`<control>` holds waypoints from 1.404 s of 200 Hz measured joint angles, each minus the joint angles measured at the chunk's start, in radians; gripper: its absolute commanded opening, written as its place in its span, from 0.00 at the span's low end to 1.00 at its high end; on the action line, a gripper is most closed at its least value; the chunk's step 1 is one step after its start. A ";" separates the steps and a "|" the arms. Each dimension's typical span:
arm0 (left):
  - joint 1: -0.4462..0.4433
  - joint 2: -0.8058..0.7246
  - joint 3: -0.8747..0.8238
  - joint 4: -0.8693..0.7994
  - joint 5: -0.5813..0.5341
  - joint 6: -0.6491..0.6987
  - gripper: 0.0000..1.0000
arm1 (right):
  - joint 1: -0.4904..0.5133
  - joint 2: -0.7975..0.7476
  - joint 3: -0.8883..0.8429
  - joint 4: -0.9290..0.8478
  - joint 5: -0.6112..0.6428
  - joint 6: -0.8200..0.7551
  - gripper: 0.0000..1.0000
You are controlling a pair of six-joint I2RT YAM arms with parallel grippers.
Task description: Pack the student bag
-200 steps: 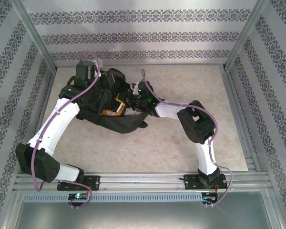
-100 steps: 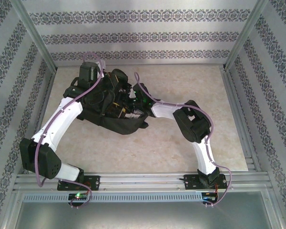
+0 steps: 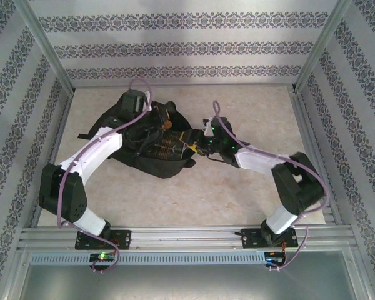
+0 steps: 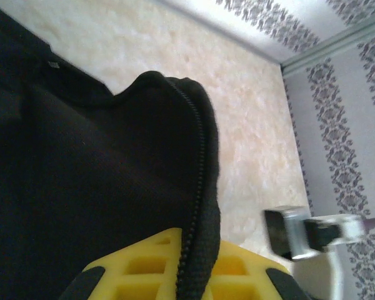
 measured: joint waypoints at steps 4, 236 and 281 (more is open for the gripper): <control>-0.005 0.000 -0.013 0.006 0.004 -0.005 0.12 | -0.004 -0.029 -0.013 -0.019 0.013 -0.010 0.59; 0.267 -0.573 -0.287 -0.414 -0.235 -0.164 0.78 | 0.330 -0.022 0.459 -0.587 0.279 -0.392 0.42; 0.332 -0.597 -0.505 -0.405 -0.190 -0.315 0.66 | 0.353 0.076 0.548 -0.663 0.286 -0.385 0.40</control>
